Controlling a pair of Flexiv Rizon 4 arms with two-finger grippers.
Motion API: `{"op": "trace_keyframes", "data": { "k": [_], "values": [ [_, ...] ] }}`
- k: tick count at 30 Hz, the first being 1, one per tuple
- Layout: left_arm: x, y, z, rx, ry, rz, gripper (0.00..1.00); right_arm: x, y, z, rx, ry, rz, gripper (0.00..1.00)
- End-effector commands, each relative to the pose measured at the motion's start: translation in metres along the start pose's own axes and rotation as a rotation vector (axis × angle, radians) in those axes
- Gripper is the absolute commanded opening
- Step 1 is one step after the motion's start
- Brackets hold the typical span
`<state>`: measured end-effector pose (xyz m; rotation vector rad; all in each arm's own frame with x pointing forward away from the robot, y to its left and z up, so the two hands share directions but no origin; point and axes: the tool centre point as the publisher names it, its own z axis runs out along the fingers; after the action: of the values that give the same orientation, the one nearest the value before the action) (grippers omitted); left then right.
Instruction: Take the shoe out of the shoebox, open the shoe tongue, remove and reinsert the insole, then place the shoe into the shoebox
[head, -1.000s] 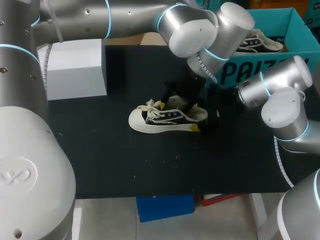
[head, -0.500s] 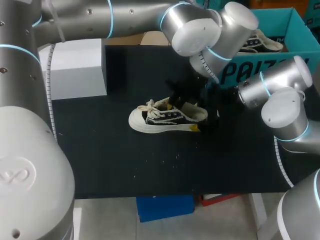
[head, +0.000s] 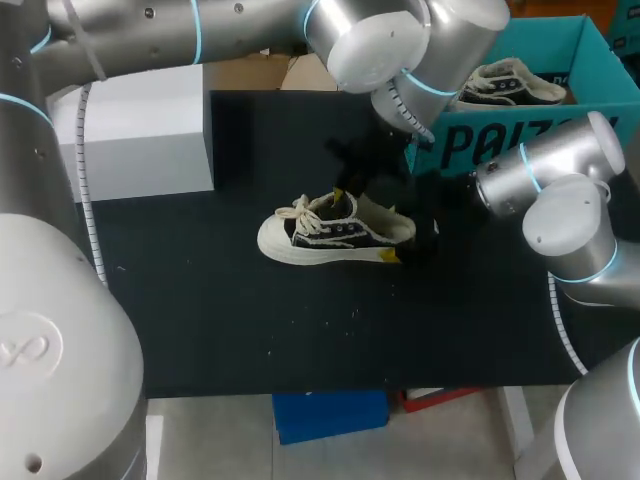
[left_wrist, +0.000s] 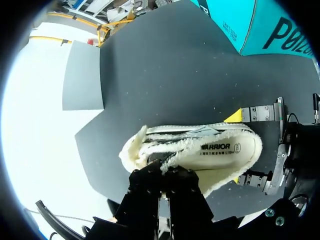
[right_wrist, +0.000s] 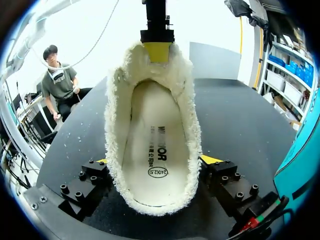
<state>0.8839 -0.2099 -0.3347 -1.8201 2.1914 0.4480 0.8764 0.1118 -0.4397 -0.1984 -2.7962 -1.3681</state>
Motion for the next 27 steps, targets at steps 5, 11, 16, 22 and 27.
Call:
{"op": "trace_keyframes", "data": {
  "k": [5,11,16,22,27],
  "values": [
    [-0.033,0.018,-0.004,0.037,-0.015,-0.030,0.00,0.002,-0.003,0.004,0.002,-0.001,0.000,0.00],
    [-0.061,0.032,0.013,0.006,-0.041,-0.077,0.00,0.002,-0.003,0.004,0.002,-0.001,0.000,0.00],
    [-0.081,0.043,0.030,-0.029,-0.061,-0.090,0.00,0.002,-0.003,0.004,0.002,-0.001,0.000,0.00],
    [-0.100,0.055,0.041,-0.058,-0.053,-0.119,1.00,0.002,-0.003,0.004,0.002,-0.001,0.000,0.00],
    [-0.112,0.059,0.044,-0.064,-0.049,-0.147,1.00,0.002,-0.003,0.004,0.002,-0.001,0.000,0.00]
  ]
}}
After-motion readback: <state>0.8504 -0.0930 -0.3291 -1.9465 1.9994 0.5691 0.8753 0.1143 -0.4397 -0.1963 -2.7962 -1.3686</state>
